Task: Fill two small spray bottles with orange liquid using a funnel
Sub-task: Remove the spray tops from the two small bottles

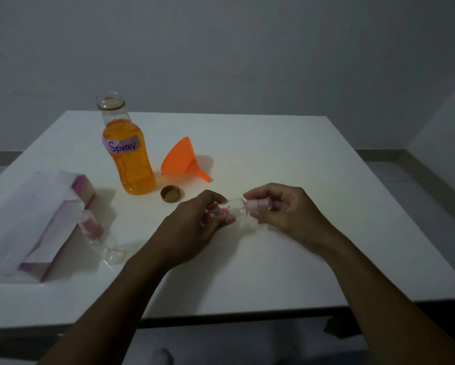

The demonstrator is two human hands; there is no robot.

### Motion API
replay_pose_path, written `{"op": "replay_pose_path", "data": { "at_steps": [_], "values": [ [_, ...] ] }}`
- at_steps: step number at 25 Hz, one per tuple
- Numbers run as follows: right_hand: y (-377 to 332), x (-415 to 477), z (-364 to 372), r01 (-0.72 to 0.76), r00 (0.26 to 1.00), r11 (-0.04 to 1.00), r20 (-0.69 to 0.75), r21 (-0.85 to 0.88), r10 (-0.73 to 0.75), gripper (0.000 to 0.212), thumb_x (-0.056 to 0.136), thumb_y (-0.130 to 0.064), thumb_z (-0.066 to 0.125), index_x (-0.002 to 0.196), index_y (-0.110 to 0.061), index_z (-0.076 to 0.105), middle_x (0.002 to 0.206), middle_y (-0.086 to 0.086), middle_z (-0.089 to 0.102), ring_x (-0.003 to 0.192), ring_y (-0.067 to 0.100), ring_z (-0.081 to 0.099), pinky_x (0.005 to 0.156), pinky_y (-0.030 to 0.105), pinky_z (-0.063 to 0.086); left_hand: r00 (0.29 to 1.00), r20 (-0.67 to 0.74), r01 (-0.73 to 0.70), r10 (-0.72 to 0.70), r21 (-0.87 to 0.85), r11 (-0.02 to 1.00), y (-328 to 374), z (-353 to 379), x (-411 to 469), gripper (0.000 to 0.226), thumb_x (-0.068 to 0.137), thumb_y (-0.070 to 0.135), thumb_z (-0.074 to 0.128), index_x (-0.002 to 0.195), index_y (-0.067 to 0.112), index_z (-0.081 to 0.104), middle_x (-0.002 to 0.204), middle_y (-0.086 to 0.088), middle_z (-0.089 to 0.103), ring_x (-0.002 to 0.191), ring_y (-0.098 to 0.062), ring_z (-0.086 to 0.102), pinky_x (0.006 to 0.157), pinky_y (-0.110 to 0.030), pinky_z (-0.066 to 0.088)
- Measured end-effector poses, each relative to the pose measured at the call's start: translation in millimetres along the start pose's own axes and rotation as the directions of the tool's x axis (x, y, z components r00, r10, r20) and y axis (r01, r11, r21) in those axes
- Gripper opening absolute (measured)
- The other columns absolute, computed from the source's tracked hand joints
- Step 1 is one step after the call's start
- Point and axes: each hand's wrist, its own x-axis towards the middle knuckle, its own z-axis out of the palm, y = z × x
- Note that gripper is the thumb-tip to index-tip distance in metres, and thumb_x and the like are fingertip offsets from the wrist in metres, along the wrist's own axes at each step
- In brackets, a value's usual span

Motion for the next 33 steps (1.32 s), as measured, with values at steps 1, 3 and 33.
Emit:
{"op": "replay_pose_path", "data": {
  "at_steps": [1,3,33],
  "values": [
    [-3,-2,-1,-0.02,0.999,0.999,0.048,0.037,0.018,0.037,0.085,-0.009,0.078,0.119,-0.021,0.069,0.109,0.006,0.072,0.088,0.026,0.073,0.077,0.044,0.06,1.0,-0.001,0.009,-0.009,0.004,1.0,-1,-1,0,0.055,0.076,0.063,0.047,0.121,0.032,0.049,0.116,0.007,0.063,0.091,-0.007,0.06,0.074,-0.031,0.057],
    [-5,-2,1,-0.118,0.993,0.991,0.03,0.06,0.116,0.046,0.085,-0.028,0.078,0.128,-0.025,0.063,0.111,0.002,0.072,0.086,0.03,0.074,0.075,0.045,0.061,1.0,0.001,0.011,-0.012,0.016,1.0,-4,-1,0,0.052,0.078,0.061,0.05,0.122,0.032,0.05,0.117,0.007,0.063,0.091,-0.007,0.06,0.074,-0.031,0.057],
    [63,-42,-126,-0.033,0.698,0.98,-0.706,-0.197,-0.118,0.034,0.087,-0.019,0.076,0.121,-0.016,0.071,0.099,-0.002,0.075,0.086,0.005,0.072,0.075,0.02,0.06,0.997,-0.064,-0.061,0.034,-0.502,0.863,91,87,30,0.042,0.08,0.031,0.075,0.116,0.022,0.057,0.108,0.007,0.07,0.094,-0.007,0.069,0.085,-0.035,0.057]
  ]
}}
